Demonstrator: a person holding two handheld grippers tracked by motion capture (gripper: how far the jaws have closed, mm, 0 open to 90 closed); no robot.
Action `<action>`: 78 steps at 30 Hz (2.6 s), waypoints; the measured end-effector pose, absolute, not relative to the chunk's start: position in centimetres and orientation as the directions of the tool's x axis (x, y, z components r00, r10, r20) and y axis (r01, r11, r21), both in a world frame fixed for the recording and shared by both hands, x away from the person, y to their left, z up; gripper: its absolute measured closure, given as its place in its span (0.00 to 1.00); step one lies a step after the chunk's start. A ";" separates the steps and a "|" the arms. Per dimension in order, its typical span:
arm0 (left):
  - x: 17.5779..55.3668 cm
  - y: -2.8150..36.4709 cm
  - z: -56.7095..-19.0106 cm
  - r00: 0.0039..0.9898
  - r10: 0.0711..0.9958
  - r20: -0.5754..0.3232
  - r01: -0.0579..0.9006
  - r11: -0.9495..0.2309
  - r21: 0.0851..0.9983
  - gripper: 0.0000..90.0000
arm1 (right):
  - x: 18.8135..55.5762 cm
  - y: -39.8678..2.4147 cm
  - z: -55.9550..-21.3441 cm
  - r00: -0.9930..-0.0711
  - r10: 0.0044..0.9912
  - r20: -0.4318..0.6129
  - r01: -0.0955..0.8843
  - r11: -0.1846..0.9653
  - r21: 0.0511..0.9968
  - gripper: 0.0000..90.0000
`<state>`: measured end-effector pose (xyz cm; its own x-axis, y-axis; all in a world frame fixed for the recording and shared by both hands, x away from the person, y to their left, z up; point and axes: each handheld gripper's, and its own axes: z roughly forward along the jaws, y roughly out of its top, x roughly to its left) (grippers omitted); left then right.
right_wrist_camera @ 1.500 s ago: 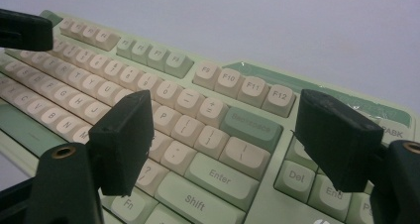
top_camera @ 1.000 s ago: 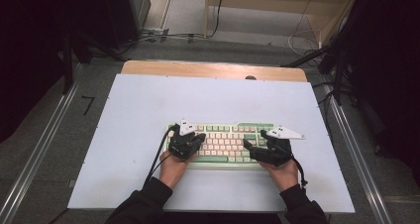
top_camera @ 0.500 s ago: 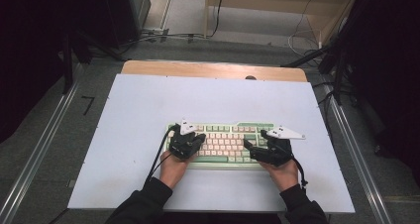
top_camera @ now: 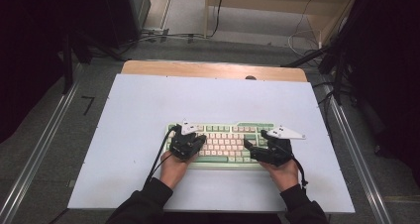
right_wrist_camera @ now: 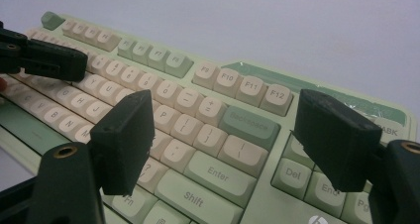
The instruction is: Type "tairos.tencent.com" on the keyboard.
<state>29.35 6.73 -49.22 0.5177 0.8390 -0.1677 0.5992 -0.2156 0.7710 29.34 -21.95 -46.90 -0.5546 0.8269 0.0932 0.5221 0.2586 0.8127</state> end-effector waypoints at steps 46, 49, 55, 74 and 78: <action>25.9 14.7 -47.6 0.434 0.874 -0.218 0.566 -0.076 0.821 0.52 | 28.6 -22.7 -46.8 -0.551 0.830 0.092 0.505 0.243 0.828 0.25; 25.8 14.8 -47.8 0.425 0.879 -0.215 0.564 -0.071 0.822 0.63 | 28.5 -22.7 -46.8 -0.552 0.830 0.087 0.502 0.248 0.828 0.25; 25.9 14.7 -48.1 0.437 0.875 -0.208 0.554 -0.080 0.828 0.91 | 28.3 -22.7 -47.1 -0.550 0.831 0.082 0.505 0.253 0.825 0.25; 26.3 13.4 -49.2 0.466 0.867 -0.177 0.606 -0.167 0.777 1.00 | 28.0 -22.8 -47.3 -0.553 0.830 0.074 0.504 0.262 0.823 0.25; 26.3 13.3 -49.2 0.463 0.868 -0.178 0.606 -0.163 0.778 1.00 | 28.1 -22.8 -47.3 -0.551 0.831 0.076 0.506 0.261 0.822 0.25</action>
